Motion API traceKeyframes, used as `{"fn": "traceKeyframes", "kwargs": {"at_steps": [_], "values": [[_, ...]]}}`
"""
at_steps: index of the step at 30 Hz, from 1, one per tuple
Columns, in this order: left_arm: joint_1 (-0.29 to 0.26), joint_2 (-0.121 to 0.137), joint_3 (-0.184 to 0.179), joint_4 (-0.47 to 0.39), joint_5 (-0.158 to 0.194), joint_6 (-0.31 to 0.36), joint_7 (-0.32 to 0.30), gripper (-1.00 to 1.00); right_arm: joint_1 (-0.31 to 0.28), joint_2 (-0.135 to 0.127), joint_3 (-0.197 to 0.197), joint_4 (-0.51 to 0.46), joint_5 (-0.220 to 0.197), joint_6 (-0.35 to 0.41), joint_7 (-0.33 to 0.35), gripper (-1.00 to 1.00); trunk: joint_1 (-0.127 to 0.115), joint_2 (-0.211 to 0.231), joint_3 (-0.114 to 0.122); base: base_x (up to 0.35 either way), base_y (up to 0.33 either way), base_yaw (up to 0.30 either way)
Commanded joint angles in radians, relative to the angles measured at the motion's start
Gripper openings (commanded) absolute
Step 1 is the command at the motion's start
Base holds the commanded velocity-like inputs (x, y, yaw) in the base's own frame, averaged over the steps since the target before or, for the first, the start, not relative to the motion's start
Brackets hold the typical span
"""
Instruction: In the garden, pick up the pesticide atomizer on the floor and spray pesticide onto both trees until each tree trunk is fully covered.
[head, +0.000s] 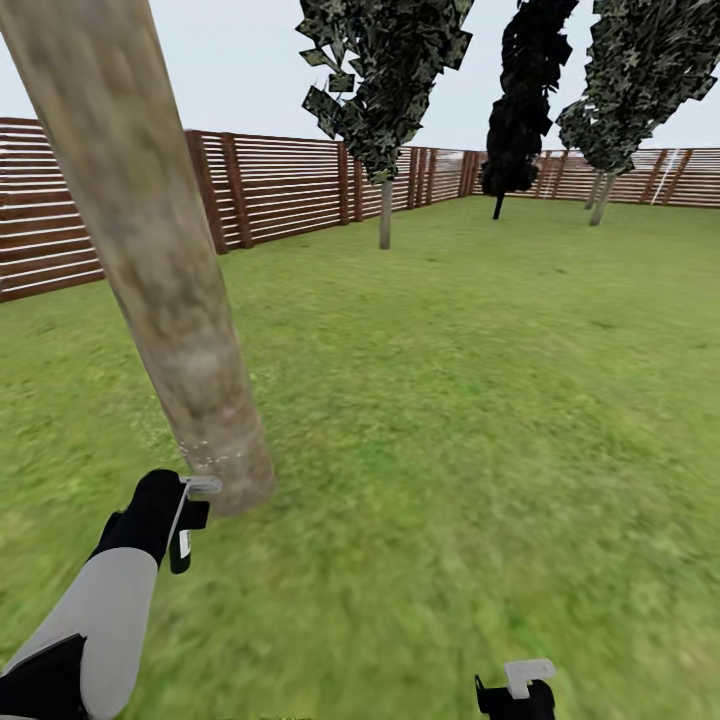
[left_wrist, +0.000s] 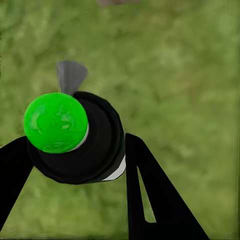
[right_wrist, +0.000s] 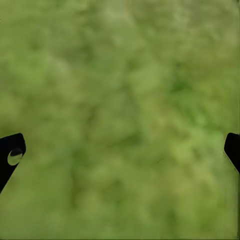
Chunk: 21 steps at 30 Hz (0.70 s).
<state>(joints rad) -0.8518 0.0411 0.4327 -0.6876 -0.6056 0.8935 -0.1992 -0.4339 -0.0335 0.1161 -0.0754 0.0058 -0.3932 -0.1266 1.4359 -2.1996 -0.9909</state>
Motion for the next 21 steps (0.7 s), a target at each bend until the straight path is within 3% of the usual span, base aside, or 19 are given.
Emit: {"fn": "traceKeyframes", "kwargs": {"at_steps": [1,6,10,14,21], "values": [[-0.001,0.0,0.004,-0.001,-0.011,0.002,-0.009,-1.0,0.0,0.0,0.008,0.0,0.001,-0.001,-0.007,1.0,0.0,0.0,-0.001,-0.012,-0.272,0.275],[-0.001,0.0,0.004,-0.001,-0.011,0.002,-0.009,-1.0,0.0,0.0,0.008,0.0,0.002,-0.001,-0.007,1.0,0.0,0.0,-0.001,-0.155,-0.235,0.276],[-0.028,-0.009,-0.004,-0.001,-0.01,0.007,-0.011,-1.0,0.0,0.0,0.008,0.0,0.0,-0.001,-0.007,1.0,0.0,0.0,-0.001,-0.061,-0.047,0.239],[-0.139,-0.034,-0.006,0.004,-0.01,0.017,-0.011,-1.0,0.0,-0.003,0.008,0.0,0.0,-0.001,-0.007,1.0,0.0,0.0,-0.001,-0.003,-0.002,0.032],[-0.152,-0.031,-0.008,-0.001,-0.014,0.018,-0.011,-1.0,0.0,-0.003,0.008,0.0,0.001,-0.001,-0.007,1.0,0.0,0.0,-0.001,0.085,-0.074,0.0]]}}
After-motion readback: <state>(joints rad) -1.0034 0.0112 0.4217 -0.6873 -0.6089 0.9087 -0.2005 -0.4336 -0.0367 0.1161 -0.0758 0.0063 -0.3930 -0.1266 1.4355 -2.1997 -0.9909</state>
